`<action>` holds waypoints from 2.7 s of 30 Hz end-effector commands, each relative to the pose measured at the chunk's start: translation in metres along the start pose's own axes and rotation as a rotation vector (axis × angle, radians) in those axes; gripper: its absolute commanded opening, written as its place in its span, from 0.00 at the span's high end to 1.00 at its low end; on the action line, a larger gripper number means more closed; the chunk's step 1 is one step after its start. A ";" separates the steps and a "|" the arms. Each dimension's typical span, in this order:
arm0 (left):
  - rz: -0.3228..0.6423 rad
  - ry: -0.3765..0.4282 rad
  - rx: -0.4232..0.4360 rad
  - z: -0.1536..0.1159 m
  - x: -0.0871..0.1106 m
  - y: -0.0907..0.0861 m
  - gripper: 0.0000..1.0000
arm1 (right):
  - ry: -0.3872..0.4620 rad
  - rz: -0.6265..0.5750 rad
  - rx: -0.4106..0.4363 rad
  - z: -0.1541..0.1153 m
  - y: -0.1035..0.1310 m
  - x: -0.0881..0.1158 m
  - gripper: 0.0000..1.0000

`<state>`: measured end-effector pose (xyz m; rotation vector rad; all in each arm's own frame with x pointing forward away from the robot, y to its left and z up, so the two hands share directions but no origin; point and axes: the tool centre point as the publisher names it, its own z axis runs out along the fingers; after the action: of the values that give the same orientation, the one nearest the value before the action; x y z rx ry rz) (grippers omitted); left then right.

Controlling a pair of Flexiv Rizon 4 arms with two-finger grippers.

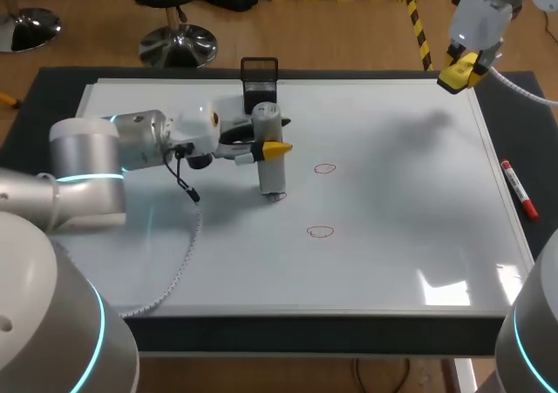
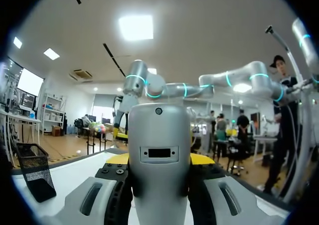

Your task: Pick up the inspection probe, press it on each red-marked spot on the whiteboard one by one, put down the probe, pick up the eraser, and wipe off all the red marks.

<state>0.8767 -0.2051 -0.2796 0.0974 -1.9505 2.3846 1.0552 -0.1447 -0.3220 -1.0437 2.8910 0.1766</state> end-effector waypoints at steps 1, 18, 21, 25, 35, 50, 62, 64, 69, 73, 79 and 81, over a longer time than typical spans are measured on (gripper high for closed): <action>-0.006 0.014 -0.007 0.002 -0.003 0.005 1.00 | 0.005 -0.002 0.001 -0.001 -0.001 -0.001 1.00; -0.019 0.046 -0.039 0.010 0.004 0.019 1.00 | 0.005 -0.002 0.001 -0.001 -0.001 -0.001 1.00; -0.021 0.045 -0.037 0.010 0.004 0.019 1.00 | 0.005 -0.002 0.001 -0.001 -0.001 -0.001 1.00; -0.020 0.043 -0.037 0.010 0.005 0.018 1.00 | 0.005 -0.002 0.001 -0.001 -0.001 -0.001 1.00; -0.009 0.031 -0.035 0.006 0.005 0.011 1.00 | 0.005 -0.002 0.001 -0.001 -0.001 -0.001 1.00; 0.046 -0.041 -0.015 -0.025 -0.015 -0.024 1.00 | 0.005 -0.002 0.001 -0.001 -0.001 -0.001 1.00; 0.126 -0.196 -0.015 -0.087 -0.048 -0.064 1.00 | 0.005 -0.002 0.001 -0.001 -0.001 -0.001 1.00; 0.140 -0.226 -0.019 -0.099 -0.055 -0.071 1.00 | 0.005 -0.002 0.001 -0.001 -0.001 -0.001 1.00; 0.160 -0.283 -0.032 -0.123 -0.070 -0.082 1.00 | 0.005 -0.002 0.001 -0.001 -0.001 -0.001 1.00; 0.159 -0.315 -0.032 -0.136 -0.081 -0.085 1.00 | 0.005 -0.002 0.001 -0.001 -0.001 -0.001 1.00; 0.148 -0.367 -0.026 -0.154 -0.099 -0.083 1.00 | 0.005 -0.002 0.001 -0.001 -0.001 -0.001 1.00; 0.141 -0.390 -0.020 -0.161 -0.106 -0.081 1.00 | 0.005 -0.002 0.001 -0.001 -0.001 -0.001 1.00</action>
<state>0.9827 -0.0346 -0.2393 0.4673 -2.2161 2.5806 1.0552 -0.1446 -0.3222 -1.0439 2.8908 0.1769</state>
